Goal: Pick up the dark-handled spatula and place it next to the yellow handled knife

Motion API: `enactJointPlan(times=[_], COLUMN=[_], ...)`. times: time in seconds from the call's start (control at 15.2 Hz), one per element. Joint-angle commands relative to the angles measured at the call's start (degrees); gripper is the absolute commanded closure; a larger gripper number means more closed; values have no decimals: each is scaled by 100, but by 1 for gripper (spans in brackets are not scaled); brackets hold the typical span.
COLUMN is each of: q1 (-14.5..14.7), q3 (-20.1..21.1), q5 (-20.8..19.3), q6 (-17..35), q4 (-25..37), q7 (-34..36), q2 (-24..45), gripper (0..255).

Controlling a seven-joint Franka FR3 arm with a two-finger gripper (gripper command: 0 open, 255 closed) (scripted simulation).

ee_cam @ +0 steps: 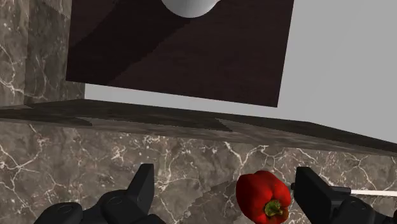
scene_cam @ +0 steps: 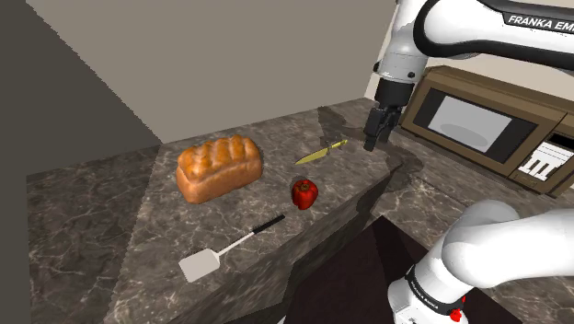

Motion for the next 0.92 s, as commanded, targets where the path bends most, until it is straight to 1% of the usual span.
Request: enactJointPlan(times=[0.0,0.4,0.86], q1=[0,528,1075], q3=[0,267,663], q5=[0,-18,-98], q6=[0,919,1832], q4=[0,119,400], q7=[0,-886,-1820], q2=[0,976,2072], gripper=[0,0,0])
